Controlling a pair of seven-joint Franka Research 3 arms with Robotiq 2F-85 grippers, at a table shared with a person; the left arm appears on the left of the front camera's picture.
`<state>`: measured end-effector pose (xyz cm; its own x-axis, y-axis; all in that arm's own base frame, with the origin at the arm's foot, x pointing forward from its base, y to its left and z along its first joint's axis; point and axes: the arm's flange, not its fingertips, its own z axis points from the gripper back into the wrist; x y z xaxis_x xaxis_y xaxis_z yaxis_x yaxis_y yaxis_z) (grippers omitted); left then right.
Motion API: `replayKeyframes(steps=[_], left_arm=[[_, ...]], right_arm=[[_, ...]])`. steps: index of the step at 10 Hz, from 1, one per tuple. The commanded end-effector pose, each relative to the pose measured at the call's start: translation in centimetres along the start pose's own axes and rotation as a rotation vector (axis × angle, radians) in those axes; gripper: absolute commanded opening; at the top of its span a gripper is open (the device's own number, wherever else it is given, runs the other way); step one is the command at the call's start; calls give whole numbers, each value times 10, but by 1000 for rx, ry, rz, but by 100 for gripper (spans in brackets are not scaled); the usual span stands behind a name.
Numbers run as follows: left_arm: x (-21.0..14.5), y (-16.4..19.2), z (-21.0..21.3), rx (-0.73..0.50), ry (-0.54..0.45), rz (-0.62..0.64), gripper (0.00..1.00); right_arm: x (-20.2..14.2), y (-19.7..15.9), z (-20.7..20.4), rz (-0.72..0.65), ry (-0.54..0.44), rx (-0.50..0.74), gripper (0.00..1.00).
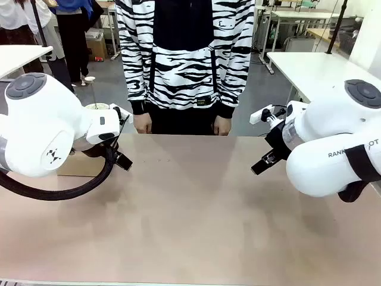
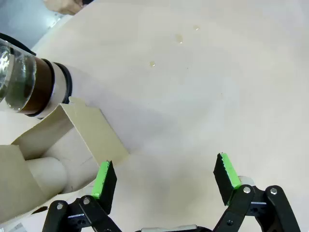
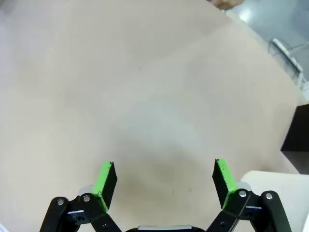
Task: Pour a drink into a cup and package it in a carrier.
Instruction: Pick up the 600 ml Paper Cup and place it in the middle top area of the table.
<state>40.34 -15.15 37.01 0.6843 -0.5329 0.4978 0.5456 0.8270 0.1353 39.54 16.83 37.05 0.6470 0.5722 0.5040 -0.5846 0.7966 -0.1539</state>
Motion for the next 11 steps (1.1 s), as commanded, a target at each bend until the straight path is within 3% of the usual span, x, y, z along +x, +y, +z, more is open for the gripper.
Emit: replayKeyframes(steps=[1, 9, 11], left_arm=[[0, 0, 0, 0, 0, 0, 100], [0, 0, 0, 0, 0, 0, 100], [0, 0, 0, 0, 0, 0, 100]], right_arm=[[0, 0, 0, 0, 0, 0, 100], [0, 0, 0, 1, 0, 0, 100], [52, -39, 49, 30, -70, 10, 100]])
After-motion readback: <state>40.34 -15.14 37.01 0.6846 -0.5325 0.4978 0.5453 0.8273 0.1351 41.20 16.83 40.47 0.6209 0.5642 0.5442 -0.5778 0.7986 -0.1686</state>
